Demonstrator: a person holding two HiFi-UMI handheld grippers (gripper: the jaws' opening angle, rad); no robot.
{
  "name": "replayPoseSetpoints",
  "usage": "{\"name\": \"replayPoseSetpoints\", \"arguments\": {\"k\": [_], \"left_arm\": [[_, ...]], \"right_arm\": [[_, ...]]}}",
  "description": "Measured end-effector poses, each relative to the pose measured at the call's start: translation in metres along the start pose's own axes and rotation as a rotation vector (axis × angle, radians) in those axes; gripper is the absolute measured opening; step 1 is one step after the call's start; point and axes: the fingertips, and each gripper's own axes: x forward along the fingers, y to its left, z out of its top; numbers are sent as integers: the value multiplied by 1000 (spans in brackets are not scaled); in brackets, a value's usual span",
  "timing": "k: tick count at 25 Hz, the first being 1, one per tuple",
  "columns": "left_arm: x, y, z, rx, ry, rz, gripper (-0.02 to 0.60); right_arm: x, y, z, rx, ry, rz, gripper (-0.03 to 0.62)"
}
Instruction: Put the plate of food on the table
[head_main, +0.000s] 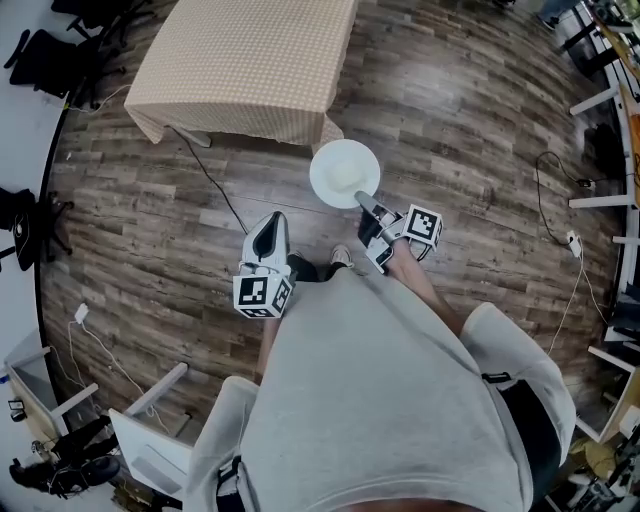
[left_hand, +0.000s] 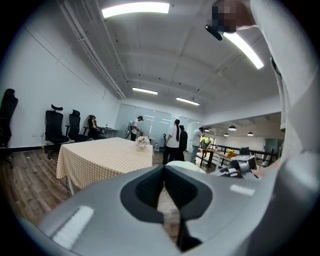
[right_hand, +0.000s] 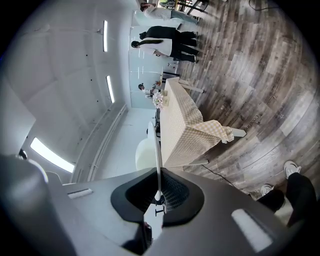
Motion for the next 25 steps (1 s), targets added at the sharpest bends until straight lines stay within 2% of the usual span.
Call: {"name": "replayPoseSetpoints", "arguments": {"k": [7, 13, 19, 25], "left_arm": [[1, 5, -5, -10, 0, 21, 9], [13, 15, -2, -15, -10, 21, 9], [43, 31, 2, -22, -12, 5, 9], [85, 64, 3, -46, -6, -5, 9]], "right_arm": [[2, -11, 0, 0, 15, -37, 11], [15, -8, 7, -2, 16, -29, 11], [39, -6, 28, -17, 9, -34, 11], [81, -6, 52, -15, 2, -48, 11]]}}
